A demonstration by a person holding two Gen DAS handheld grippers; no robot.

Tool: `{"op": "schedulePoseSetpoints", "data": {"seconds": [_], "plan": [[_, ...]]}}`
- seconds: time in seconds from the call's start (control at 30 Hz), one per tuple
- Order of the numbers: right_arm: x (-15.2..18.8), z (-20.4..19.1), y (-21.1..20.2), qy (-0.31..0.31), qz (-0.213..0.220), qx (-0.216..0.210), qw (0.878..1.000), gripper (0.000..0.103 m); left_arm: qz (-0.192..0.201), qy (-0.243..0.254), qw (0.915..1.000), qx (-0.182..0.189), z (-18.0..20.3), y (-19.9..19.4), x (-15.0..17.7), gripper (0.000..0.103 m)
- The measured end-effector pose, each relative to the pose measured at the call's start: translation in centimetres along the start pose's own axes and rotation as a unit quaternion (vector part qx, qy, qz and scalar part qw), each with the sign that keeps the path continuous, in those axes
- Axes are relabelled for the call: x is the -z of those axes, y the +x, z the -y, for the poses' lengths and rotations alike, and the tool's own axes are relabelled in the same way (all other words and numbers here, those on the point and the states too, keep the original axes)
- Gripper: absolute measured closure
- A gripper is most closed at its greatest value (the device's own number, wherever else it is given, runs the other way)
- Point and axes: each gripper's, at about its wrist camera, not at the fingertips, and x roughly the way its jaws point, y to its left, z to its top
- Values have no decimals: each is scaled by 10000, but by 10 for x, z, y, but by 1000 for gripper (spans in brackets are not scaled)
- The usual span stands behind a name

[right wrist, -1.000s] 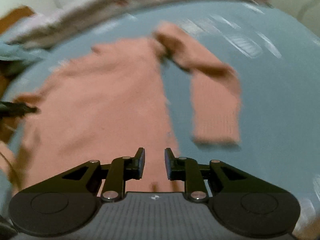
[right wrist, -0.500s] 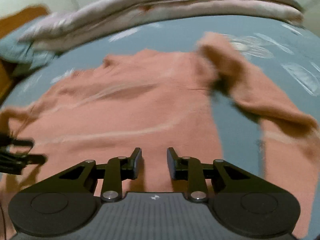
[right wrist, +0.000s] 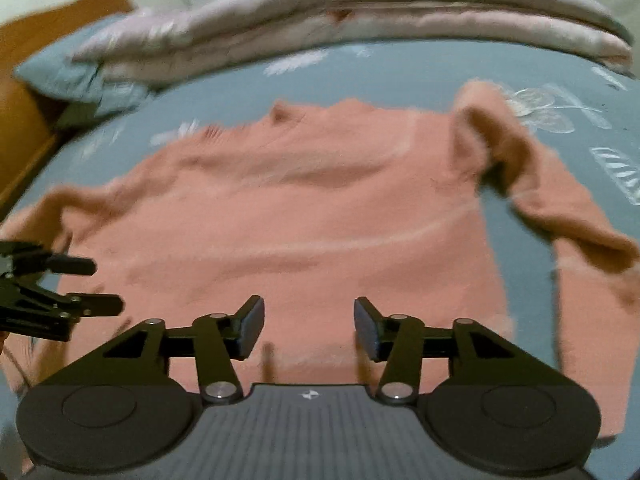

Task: Fold clothes

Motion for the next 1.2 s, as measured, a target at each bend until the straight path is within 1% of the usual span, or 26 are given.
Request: {"op": "schedulePoseSetpoints", "data": {"seconds": [0.03, 0.1, 0.17, 0.23, 0.27, 0.3, 0.33, 0.37, 0.4, 0.43, 0.53, 0.63, 0.77, 0.83, 0.87, 0.93, 1.03, 1.17, 1.2], "plan": [[3, -1, 4, 1, -108, 17, 9999, 48, -57, -79, 10000, -1, -4, 3, 5, 25], [10, 2, 6, -45, -230, 134, 9996, 48, -21, -199, 9998, 38, -15, -1, 9, 25], [17, 7, 1, -103, -268, 251, 9993, 47, -38, -310, 9995, -111, -25, -3, 11, 25], [22, 15, -6, -130, -311, 461, 9984, 47, -65, -485, 9986, -178, -36, -4, 15, 25], [26, 18, -9, -129, -303, 534, 9980, 47, -65, -522, 9982, -271, -38, -7, 16, 25], [28, 21, -13, -109, -310, 608, 9976, 47, -66, -558, 9978, -365, -40, -10, 17, 26], [30, 22, -17, -78, -327, 680, 9971, 47, -34, -573, 9974, -439, -39, -13, 17, 31], [30, 22, -20, -31, -340, 728, 9968, 47, -1, -587, 9970, -512, -39, -17, 17, 30], [30, 20, -24, 19, -312, 728, 9969, 47, 91, -598, 9974, -402, -37, -23, 17, 30], [29, 18, -28, 65, -261, 702, 9972, 45, 202, -629, 9976, -207, -35, -30, 17, 30], [28, 1, -36, 53, -1, 600, 9982, 41, 349, -604, 9975, 123, -21, -41, 19, 30], [29, -17, -32, -113, 22, 389, 9992, 41, 351, -413, 9984, 172, -3, -38, 26, 30], [36, -33, -19, -305, -208, 189, 9991, 41, 136, -476, 9987, 89, -2, -32, 44, 30], [43, -33, -14, -319, -389, 163, 9986, 41, 28, -508, 9987, 48, -2, -28, 53, 29], [47, -32, -12, -331, -502, 178, 9980, 41, -26, -524, 9986, 27, -2, -27, 58, 27], [58, -28, -17, -431, -520, 192, 9975, 40, -133, -535, 9985, -31, -3, -26, 66, 26], [68, -20, -27, -524, -598, 186, 9967, 38, -188, -551, 9982, -109, -8, -30, 78, 24], [73, -13, -32, -474, -615, 140, 9969, 34, -225, -649, 9976, -45, -12, -38, 74, 25], [73, -13, -32, -442, -612, 113, 9971, 31, -104, -668, 9977, -36, -14, -40, 67, 25]]}}
